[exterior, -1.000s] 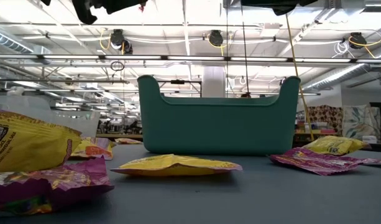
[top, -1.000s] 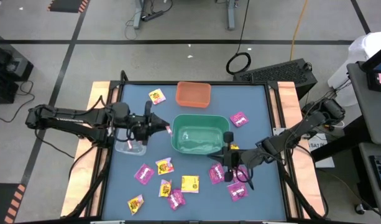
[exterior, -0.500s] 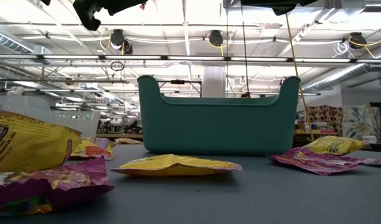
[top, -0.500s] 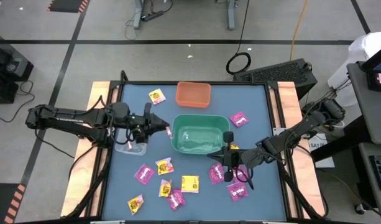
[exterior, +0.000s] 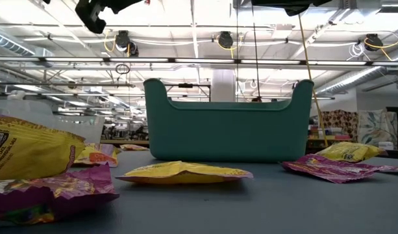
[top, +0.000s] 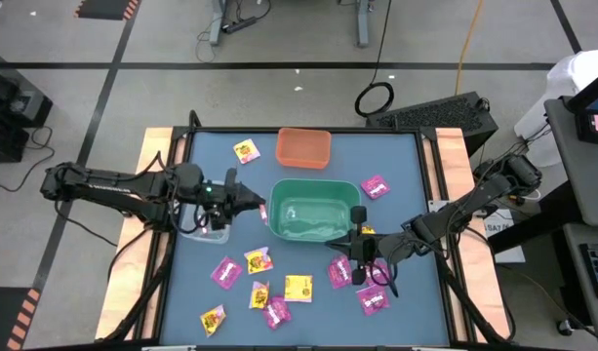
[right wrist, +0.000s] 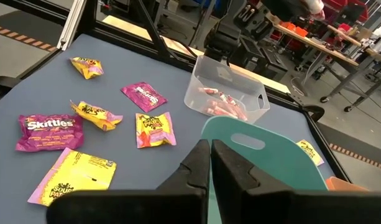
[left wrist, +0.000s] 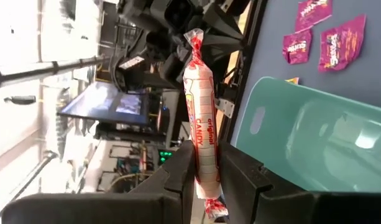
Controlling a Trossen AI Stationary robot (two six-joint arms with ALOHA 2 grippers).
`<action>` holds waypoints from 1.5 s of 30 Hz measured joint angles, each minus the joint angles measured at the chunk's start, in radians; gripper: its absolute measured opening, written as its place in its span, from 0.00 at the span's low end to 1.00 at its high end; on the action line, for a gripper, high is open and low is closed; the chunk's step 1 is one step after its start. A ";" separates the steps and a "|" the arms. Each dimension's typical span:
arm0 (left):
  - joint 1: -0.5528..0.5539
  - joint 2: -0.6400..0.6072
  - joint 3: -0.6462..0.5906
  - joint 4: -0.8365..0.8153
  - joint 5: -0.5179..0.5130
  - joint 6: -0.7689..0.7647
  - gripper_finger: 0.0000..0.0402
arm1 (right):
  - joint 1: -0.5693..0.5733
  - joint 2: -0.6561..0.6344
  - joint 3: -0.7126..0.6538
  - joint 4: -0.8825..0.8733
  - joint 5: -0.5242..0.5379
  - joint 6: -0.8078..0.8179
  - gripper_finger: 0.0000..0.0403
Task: Sort candy
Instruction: Put the orange candy into the transparent bin
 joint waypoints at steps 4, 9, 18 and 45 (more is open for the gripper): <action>-0.007 0.000 0.000 0.000 0.000 0.014 0.18 | 0.000 0.000 0.000 0.000 0.000 0.000 0.02; -0.010 0.000 0.000 0.005 0.000 -0.135 0.18 | 0.000 0.000 0.000 0.000 0.003 -0.007 0.02; -0.010 0.000 0.000 -0.002 -0.008 -0.788 0.18 | 0.000 0.000 0.000 0.000 0.003 -0.007 0.02; -0.007 -0.006 0.000 -0.256 -0.083 -1.712 0.18 | 0.000 0.008 0.000 0.001 0.003 0.026 0.02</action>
